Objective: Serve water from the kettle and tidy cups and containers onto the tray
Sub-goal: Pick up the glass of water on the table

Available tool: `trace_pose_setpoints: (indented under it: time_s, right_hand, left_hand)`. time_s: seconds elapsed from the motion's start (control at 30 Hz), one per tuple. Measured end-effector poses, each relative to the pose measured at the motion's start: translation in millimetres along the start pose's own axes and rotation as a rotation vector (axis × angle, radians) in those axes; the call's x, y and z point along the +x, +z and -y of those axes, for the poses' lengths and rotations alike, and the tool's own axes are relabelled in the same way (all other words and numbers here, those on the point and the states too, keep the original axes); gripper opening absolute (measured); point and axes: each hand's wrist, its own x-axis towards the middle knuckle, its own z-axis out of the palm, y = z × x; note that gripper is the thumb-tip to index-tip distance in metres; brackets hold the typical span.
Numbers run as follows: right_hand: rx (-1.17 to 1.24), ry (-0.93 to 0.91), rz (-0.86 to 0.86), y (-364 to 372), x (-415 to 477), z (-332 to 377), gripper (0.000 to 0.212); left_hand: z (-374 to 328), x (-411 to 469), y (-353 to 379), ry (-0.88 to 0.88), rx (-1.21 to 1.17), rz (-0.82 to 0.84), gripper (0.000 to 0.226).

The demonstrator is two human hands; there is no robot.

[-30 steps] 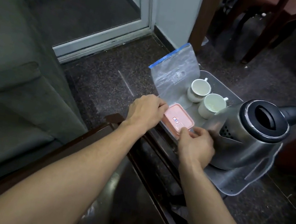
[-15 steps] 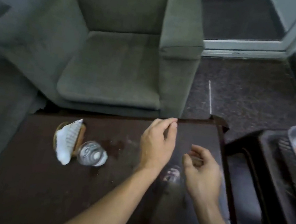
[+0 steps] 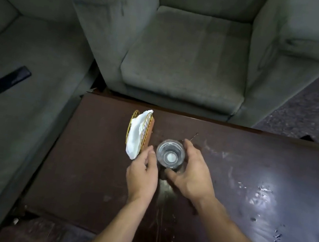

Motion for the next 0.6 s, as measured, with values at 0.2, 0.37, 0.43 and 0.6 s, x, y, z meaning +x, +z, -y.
trace_pose_setpoints:
  time_s: [0.2, 0.37, 0.43, 0.6]
  right_hand:
    - [-0.031, 0.074, -0.042, 21.7, 5.0, 3.1, 0.103]
    - [0.018, 0.068, -0.211, 31.1, 3.5, 4.7, 0.069]
    - [0.023, 0.068, -0.253, 33.4, 3.3, 5.2, 0.066]
    - [0.032, 0.074, -0.287, 30.6, 11.0, 6.4, 0.064]
  left_hand:
    - [13.4, 15.8, 4.9, 0.0, 0.043, 0.176, 0.037]
    - [14.6, 25.2, 5.0, 0.031, 0.043, 0.184, 0.033]
    - [15.7, 28.8, 5.6, 0.039, 0.04, 0.21, 0.033]
    - [9.6, 39.6, 10.5, 0.053, 0.033, 0.246, 0.035]
